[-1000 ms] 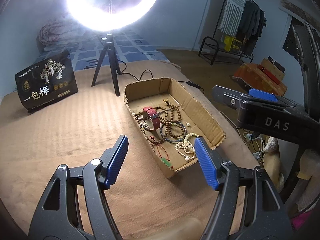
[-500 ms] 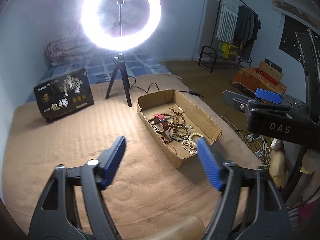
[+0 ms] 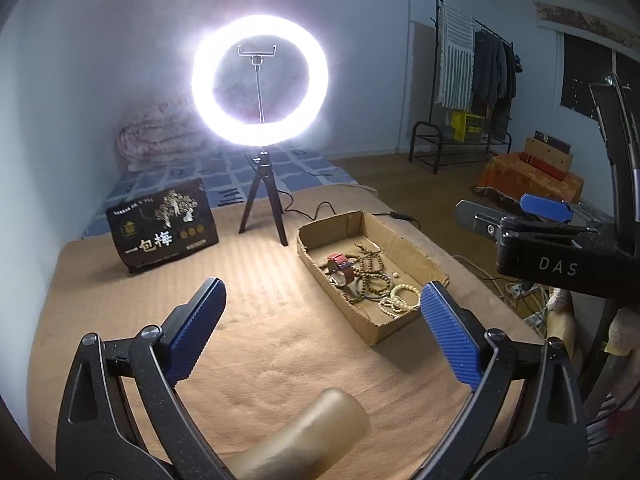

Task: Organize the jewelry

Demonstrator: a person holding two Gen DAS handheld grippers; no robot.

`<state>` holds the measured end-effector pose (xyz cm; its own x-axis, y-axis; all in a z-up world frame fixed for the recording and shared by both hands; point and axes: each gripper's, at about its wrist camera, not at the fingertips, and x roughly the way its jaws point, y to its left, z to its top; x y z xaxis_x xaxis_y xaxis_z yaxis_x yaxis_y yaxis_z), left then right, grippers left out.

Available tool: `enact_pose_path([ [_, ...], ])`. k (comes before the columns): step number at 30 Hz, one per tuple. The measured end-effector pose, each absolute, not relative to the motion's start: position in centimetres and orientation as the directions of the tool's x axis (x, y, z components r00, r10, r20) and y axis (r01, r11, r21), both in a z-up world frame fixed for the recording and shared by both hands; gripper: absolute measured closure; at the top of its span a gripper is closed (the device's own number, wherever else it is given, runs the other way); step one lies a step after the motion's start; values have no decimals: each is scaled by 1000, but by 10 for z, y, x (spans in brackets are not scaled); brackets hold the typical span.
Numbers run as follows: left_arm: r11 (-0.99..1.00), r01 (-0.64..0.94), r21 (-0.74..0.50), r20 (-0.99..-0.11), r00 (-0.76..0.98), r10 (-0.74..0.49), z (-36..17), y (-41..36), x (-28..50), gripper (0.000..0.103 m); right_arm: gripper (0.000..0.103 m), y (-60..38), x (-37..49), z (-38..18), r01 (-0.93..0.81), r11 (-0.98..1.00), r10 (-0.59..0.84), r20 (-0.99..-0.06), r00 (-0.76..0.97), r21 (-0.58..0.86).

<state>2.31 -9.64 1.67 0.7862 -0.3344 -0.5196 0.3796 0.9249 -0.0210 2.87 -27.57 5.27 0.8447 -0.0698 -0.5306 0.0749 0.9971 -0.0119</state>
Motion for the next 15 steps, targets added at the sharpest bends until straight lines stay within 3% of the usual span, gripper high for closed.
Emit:
enact_pose_path([
  [15,926,377,7,-513,797,-320,14,-102,12,0,0,-271,29,49,60,998,-58,-532,845,-13],
])
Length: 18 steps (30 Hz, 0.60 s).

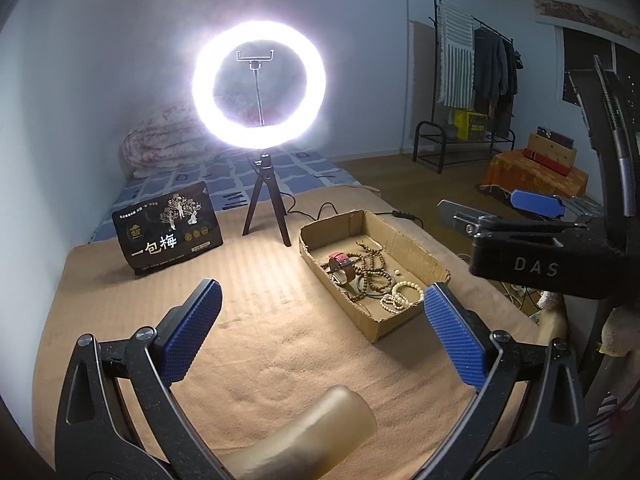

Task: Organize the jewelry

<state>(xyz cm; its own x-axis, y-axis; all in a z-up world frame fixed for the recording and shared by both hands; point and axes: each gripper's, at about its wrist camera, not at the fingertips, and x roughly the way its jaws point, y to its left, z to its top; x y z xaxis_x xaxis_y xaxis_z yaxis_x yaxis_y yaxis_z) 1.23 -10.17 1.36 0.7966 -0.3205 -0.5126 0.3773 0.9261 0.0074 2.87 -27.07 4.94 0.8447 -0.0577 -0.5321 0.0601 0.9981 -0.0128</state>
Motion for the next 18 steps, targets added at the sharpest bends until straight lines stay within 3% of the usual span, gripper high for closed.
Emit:
enact_pose_path([
  [18,934,358,-1,-498,809,-310,16,-97,12,0,0,-276,28,47,86,996,-77,-537,840,-9],
])
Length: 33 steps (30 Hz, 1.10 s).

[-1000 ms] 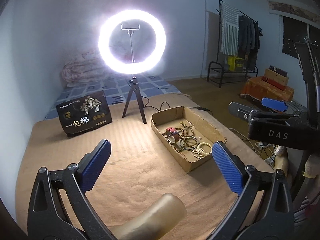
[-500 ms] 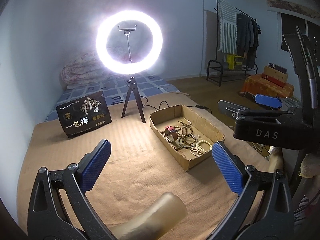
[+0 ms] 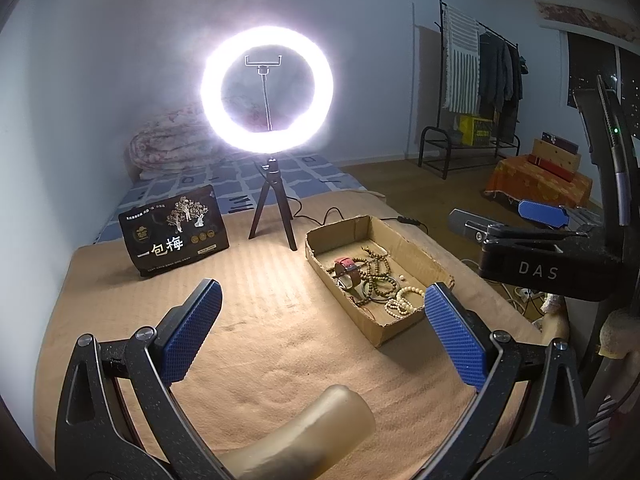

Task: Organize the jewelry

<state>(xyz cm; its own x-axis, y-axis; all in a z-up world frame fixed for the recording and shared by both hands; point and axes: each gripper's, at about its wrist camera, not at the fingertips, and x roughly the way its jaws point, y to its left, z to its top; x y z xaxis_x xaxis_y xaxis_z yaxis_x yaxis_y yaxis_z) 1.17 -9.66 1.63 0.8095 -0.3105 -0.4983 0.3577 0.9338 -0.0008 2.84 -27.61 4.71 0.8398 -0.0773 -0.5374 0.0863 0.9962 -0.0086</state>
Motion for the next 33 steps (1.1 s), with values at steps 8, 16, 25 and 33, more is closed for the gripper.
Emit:
enact_pose_path([
  [8,934,357,0,-498,810,-310,16,-97,12,0,0,-277,29,46,89,996,-78,-542,837,-7],
  [16,934,358,1,-497,811,-310,16,-97,11,0,0,-277,30,45,85,996,-74,-545,835,-4],
  [25,934,356,2,-497,811,-308,17,-97,10,0,0,-277,29,43,93,996,-77,-548,833,2],
  [33,934,357,3,-498,811,-308,17,-97,10,0,0,-277,29,42,91,996,-77,-550,831,-3],
])
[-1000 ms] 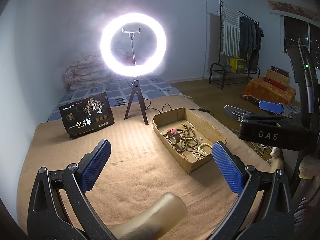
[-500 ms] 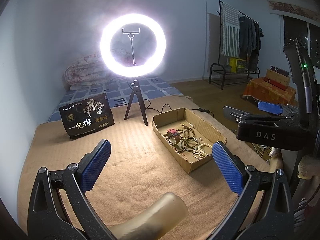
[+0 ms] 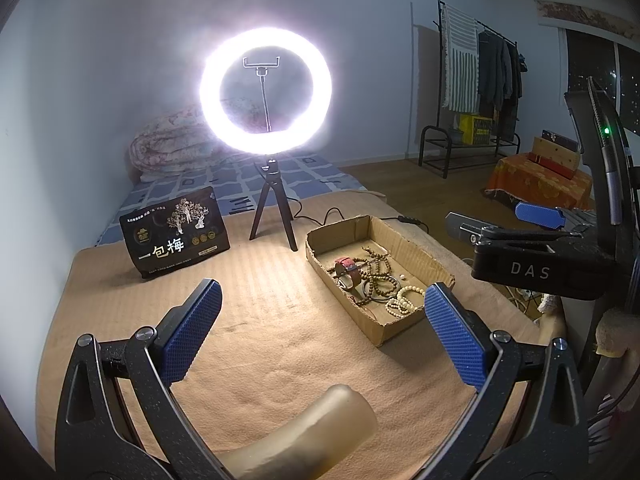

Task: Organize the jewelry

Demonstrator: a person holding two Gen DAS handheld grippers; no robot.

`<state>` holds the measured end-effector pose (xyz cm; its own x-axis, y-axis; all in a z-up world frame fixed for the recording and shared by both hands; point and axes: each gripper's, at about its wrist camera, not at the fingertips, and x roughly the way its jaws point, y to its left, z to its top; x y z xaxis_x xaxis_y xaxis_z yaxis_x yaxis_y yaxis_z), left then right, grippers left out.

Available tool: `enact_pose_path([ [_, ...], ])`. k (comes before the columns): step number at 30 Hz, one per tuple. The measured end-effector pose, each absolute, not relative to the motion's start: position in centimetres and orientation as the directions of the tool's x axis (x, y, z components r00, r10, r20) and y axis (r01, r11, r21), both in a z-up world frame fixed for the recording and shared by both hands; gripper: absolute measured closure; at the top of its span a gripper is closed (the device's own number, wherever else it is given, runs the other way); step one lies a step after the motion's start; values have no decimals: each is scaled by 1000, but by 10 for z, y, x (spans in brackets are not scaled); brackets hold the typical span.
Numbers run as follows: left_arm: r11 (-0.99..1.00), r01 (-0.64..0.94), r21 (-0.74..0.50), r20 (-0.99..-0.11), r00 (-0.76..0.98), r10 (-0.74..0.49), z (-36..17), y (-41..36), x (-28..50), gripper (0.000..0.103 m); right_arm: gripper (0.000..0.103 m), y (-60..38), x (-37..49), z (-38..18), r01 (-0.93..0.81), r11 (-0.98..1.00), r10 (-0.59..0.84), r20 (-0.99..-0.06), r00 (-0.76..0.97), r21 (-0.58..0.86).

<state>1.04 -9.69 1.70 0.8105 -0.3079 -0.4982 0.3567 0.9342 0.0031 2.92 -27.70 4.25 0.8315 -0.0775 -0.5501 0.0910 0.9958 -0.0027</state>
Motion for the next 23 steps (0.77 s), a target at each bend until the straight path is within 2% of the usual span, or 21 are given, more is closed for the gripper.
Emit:
enact_pose_path([
  [23,941,338,15,-499,818,-286,20,-89,12,0,0,-277,29,42,90,996,-76,-552,830,-2],
])
